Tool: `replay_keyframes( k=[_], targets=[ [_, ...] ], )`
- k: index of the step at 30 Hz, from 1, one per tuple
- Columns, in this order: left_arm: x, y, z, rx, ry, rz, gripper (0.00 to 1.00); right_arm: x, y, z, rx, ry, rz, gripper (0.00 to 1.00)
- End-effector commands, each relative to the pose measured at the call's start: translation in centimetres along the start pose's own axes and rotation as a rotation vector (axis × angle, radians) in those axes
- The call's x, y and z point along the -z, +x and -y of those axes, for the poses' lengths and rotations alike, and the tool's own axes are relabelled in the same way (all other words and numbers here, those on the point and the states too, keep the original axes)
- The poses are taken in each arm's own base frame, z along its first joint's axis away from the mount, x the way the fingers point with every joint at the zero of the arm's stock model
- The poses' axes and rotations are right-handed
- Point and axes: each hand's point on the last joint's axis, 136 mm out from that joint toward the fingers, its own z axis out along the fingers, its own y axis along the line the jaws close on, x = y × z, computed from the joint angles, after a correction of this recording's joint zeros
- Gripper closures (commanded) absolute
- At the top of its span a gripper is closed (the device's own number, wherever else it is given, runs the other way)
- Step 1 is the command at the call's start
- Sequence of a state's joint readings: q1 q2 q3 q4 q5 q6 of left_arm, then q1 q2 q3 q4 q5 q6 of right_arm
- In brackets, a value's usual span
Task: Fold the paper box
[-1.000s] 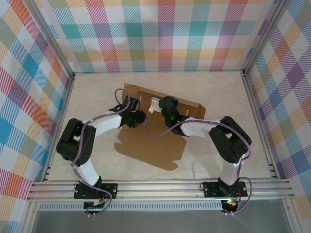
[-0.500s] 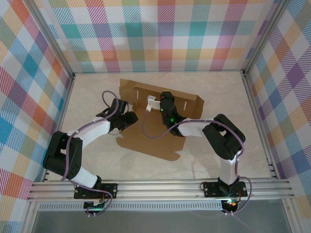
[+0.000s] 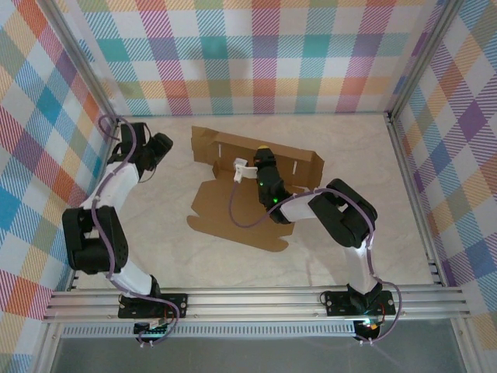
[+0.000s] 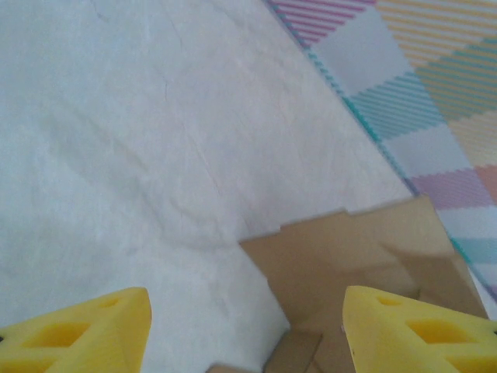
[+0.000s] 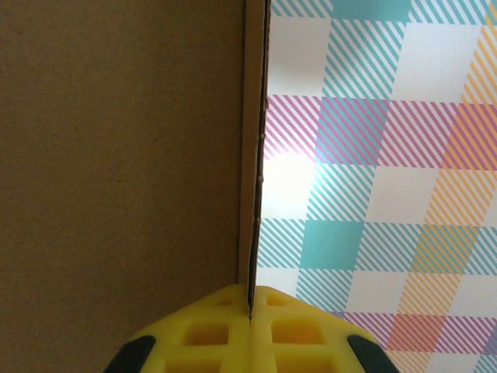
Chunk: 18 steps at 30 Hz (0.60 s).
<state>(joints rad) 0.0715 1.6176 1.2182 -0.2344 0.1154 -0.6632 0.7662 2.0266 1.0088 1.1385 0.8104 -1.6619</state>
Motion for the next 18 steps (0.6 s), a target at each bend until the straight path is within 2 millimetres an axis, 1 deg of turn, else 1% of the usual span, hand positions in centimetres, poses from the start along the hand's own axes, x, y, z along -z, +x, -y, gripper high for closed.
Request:
replay_keyframes(
  k=[1, 2, 4, 6, 10, 12, 14, 16, 18],
  targets=[
    [-1.3, -1.0, -0.4, 0.004, -0.014, -0.026, 0.33, 0.1, 0.3, 1.8, -0.025, 0.082, -0.008, 1.0],
    [-1.6, -1.4, -0.4, 0.005, -0.015, -0.025, 0.32, 0.1, 0.2, 1.5, -0.018, 0.083, -0.006, 1.0],
    [-2.5, -1.8, -1.1, 0.017, -0.045, -0.047, 0.31, 0.2, 0.3, 1.0, -0.01, 0.089, -0.011, 1.0],
    [-3.3, -2.2, -1.1, 0.029, -0.049, -0.062, 0.31, 0.3, 0.4, 0.6, 0.0, 0.096, -0.013, 1.0],
    [-4.2, -3.2, -0.1, 0.04, -0.024, -0.062, 0.3, 0.4, 0.5, -0.1, 0.008, 0.111, -0.019, 1.0],
    [-4.5, -3.6, 0.8, 0.032, 0.002, -0.067, 0.29, 0.4, 0.4, -0.4, 0.003, 0.107, -0.021, 1.0],
    [-4.7, -4.3, 2.4, -0.002, 0.05, -0.082, 0.28, 0.4, 0.4, -0.8, 0.002, 0.101, -0.022, 1.0],
    [-5.0, -4.5, 4.1, -0.066, 0.087, -0.108, 0.26, 0.4, 0.3, -0.9, -0.001, 0.1, -0.022, 1.0],
    [-5.3, -4.7, 5.2, -0.134, 0.092, -0.126, 0.25, 0.5, 0.2, -0.7, -0.006, 0.103, -0.02, 1.0]
  ],
)
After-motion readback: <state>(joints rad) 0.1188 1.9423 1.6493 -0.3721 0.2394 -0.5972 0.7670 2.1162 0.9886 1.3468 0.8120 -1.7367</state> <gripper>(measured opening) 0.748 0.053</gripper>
